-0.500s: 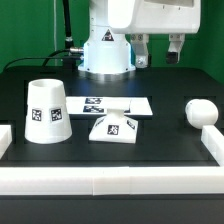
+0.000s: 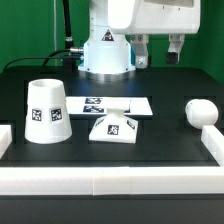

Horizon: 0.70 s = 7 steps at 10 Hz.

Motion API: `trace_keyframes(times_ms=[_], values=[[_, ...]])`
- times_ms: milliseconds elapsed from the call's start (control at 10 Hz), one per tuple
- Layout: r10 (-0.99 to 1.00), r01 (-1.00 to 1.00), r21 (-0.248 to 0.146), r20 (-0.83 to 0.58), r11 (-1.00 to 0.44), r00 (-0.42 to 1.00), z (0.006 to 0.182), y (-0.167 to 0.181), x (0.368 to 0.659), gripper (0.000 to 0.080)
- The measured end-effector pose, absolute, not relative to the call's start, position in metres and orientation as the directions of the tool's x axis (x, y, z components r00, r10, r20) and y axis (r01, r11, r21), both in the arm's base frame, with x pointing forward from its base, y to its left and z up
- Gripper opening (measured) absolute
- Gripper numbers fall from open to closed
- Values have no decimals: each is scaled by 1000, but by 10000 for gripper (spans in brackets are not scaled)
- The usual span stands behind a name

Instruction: Assemble lamp

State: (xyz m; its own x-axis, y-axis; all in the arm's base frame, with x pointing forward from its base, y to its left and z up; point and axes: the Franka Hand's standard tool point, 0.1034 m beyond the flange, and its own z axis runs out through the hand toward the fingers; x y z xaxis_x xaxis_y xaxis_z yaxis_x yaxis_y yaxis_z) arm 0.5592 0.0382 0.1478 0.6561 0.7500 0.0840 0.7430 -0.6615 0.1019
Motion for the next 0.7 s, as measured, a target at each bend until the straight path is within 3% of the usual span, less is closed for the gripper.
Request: trace_keyframes(times_ms=[200,400,700], values=[[788,780,114,70,-615,611,142,5,557,699],[810,801,123,71,-586,582,123,-21,548,699],[790,781,115,74,-613,609,119,-29,546,699]])
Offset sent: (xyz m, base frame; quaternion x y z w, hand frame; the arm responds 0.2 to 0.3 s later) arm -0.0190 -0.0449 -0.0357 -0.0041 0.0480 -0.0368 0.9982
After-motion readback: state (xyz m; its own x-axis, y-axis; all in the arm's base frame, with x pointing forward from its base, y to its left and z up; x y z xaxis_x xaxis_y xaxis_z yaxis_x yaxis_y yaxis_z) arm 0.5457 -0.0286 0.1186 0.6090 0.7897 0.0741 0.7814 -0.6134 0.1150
